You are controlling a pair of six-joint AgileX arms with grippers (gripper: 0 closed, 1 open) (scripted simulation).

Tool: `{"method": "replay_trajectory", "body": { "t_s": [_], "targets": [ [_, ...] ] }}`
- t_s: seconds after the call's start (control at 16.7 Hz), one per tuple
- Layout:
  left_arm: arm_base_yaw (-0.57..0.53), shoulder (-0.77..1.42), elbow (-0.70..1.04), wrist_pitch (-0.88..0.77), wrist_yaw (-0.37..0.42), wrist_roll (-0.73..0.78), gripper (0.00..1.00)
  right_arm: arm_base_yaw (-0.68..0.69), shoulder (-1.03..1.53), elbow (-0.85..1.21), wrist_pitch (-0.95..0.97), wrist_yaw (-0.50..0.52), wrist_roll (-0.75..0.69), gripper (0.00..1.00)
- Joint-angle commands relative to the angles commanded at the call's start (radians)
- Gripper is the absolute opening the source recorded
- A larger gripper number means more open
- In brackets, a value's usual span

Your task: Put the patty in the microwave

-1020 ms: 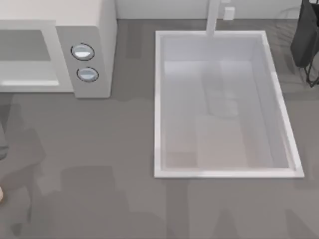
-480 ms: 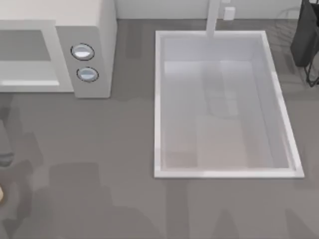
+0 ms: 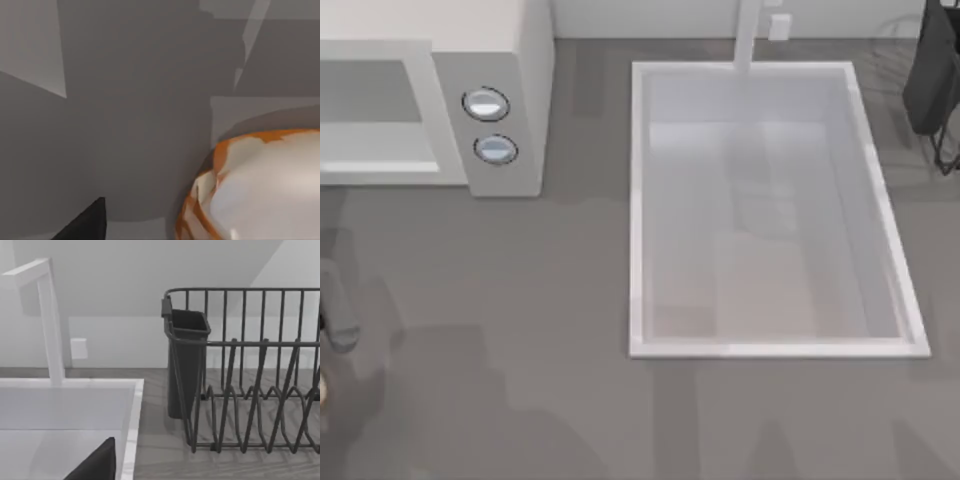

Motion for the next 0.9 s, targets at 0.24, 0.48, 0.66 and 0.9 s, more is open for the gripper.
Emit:
{"method": "replay_trajectory", "body": {
  "t_s": [0.24,0.48,0.66,0.9],
  "targets": [
    [0.000,0.000,0.000,0.000,0.000,0.000,0.85,0.000,0.000,0.000,0.000,0.000,0.000,1.00],
    [0.000,0.000,0.000,0.000,0.000,0.000,0.55,0.000,0.000,0.000,0.000,0.000,0.000,1.00],
    [0.000,0.000,0.000,0.000,0.000,0.000,0.32,0.000,0.000,0.000,0.000,0.000,0.000,1.00],
    [0.000,0.000,0.000,0.000,0.000,0.000,0.02,0.000,0.000,0.000,0.000,0.000,0.000,1.00]
  ]
}}
